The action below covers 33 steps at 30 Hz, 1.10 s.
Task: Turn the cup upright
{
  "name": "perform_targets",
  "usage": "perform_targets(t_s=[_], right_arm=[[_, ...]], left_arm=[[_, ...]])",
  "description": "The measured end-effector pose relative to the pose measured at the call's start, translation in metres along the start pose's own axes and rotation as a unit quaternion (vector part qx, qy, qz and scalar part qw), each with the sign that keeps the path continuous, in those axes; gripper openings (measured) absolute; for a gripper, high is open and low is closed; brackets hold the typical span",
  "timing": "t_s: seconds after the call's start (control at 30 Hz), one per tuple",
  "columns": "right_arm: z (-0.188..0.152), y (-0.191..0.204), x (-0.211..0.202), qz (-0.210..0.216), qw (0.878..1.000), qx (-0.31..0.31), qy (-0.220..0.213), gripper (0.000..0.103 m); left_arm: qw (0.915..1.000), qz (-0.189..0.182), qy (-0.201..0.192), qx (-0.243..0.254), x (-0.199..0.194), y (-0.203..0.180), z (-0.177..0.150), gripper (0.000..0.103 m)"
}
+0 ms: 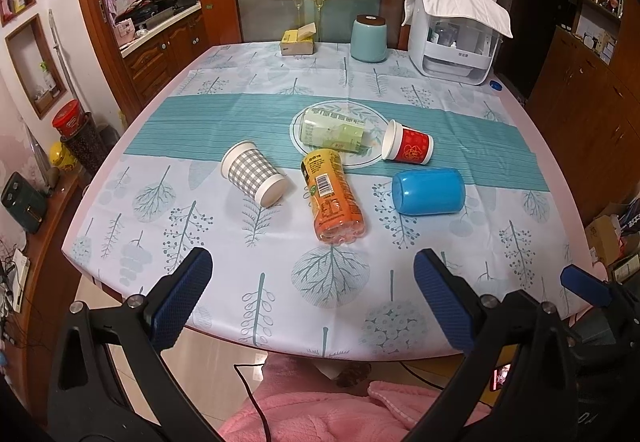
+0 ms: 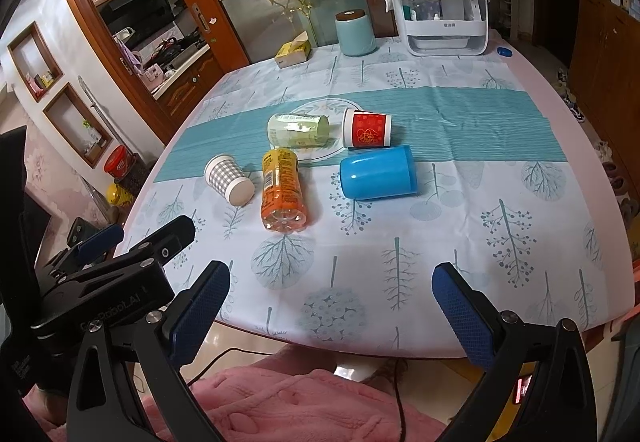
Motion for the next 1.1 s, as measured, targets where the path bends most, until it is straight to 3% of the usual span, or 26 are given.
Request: perform_targets(t_s=[1.1], right_arm=[[0.015, 0.009, 0.012, 0.006, 1.000, -0.016, 0.009, 0.103]], left_arm=[[0.9999, -0.001, 0.000, -0.017, 0.010, 0.011, 0.015, 0.100]])
Point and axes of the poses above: each gripper's, at about its wrist camera, not at the fingertips, and x roughly the way its jaws point, y to its left, z to its top, the point moved 4 cm from there along x, roughly the way its jaws point, and after that the axes turned 15 degrees about -z, right-handed, at the moved point
